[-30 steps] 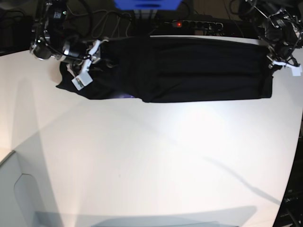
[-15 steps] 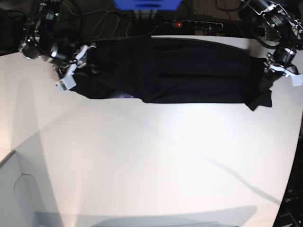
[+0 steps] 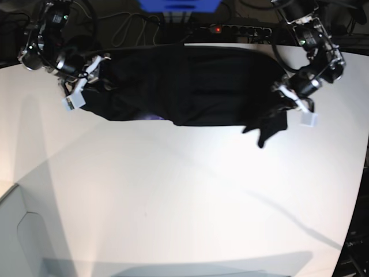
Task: Fold the T-shirt properly
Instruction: 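Fold the held shirt end with the left gripper toward the right gripper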
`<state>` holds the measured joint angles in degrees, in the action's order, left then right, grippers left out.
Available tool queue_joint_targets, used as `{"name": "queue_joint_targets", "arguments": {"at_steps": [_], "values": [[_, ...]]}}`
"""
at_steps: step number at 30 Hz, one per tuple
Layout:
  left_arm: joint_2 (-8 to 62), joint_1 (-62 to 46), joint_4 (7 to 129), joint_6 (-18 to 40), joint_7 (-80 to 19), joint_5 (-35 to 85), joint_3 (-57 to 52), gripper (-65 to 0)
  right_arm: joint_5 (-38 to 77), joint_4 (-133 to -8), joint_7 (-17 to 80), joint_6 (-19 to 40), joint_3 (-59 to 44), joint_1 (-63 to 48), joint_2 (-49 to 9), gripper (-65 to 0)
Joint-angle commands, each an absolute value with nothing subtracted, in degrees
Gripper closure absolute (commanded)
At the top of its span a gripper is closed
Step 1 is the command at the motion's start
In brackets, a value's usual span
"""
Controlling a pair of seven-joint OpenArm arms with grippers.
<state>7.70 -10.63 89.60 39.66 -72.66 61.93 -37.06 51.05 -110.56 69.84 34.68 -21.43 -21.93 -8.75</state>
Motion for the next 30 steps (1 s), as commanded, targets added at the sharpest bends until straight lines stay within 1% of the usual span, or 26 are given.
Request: {"name": "queue_joint_targets", "arguments": {"at_steps": [1, 4, 10, 18, 25, 30], "values": [[8.2, -10.0, 90.8, 40.0, -71.8, 63.5, -35.0, -0.3, 52.2, -111.3, 69.0, 34.2, -21.7, -21.8, -9.3, -20.6], [8.2, -9.5, 91.7, 40.0, -71.8, 61.8, -27.7, -0.3, 52.2, -111.3, 69.0, 34.2, -21.7, -21.6, -9.2, -20.6], [7.9, -8.6, 96.7, 40.0, -71.8, 58.3, -18.9, -0.3, 52.2, -111.3, 68.9, 34.2, -21.6, -21.5, -9.0, -20.6], [7.8, -8.5, 103.1, 40.0, -71.7, 58.5, -12.5, -0.3, 52.2, -106.9, 68.7, 34.2, -21.5, -21.3, -9.0, -20.6], [6.6, -8.4, 103.0, 40.0, -71.7, 58.2, -6.1, -0.2, 52.2, -105.5, 68.8, 34.2, -21.3, -20.1, -8.9, -20.6], [4.8, -8.4, 103.0, 40.0, -71.7, 50.8, -4.9, -0.2, 52.2, -105.5, 68.8, 34.2, -21.3, -20.0, -8.9, -20.6]]}}
